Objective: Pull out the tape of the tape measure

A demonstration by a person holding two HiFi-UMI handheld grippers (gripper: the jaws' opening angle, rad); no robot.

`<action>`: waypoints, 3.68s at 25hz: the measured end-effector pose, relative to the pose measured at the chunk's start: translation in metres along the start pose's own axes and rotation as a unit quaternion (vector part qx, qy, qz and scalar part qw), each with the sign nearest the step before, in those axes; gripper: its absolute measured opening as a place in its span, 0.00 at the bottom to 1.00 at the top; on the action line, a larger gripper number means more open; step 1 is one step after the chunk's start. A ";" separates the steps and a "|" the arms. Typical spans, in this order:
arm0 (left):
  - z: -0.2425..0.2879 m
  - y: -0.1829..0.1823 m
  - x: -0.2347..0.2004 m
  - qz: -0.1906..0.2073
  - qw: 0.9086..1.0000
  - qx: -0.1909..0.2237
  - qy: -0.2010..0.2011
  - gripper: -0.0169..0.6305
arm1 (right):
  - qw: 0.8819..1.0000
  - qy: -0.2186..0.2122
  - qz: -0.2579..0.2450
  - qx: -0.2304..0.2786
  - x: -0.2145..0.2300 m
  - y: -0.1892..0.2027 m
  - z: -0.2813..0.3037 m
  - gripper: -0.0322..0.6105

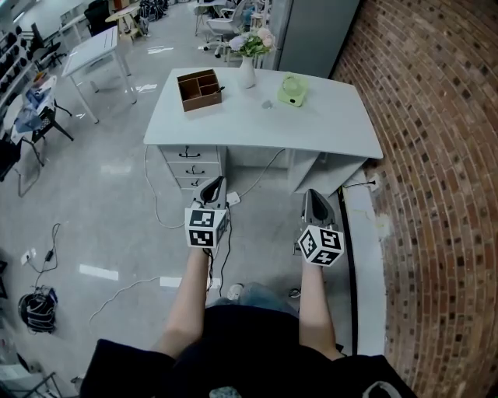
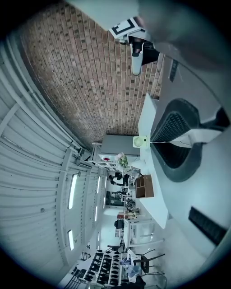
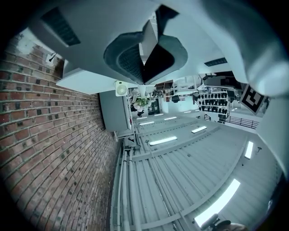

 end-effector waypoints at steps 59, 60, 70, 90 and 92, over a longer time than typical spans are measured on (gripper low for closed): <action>0.503 -0.056 -0.138 0.014 0.997 -0.073 -0.009 0.06 | 0.990 -0.111 -0.018 -0.087 0.149 -0.044 0.539 0.05; 0.508 -0.053 -0.139 0.014 0.997 -0.080 -0.001 0.07 | 0.989 -0.113 -0.020 -0.092 0.149 -0.042 0.542 0.05; 0.562 -0.006 -0.137 0.035 0.975 -0.174 0.131 0.29 | 0.983 -0.126 -0.029 -0.132 0.151 -0.021 0.569 0.05; 0.614 0.041 -0.141 0.074 0.931 -0.254 0.251 0.18 | 0.977 -0.118 -0.037 -0.175 0.159 0.003 0.580 0.05; 0.614 0.043 -0.141 0.076 0.930 -0.253 0.254 0.14 | 0.977 -0.115 -0.037 -0.176 0.161 0.004 0.578 0.05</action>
Point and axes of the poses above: the fingertips, and each gripper's own axes: z forward along the fingers, x to its right, y out of its underside, the point moved 9 cm from there along -z, backward along the fingers, and after that the axes turned 3 degrees about y, right-handed, at the moved point
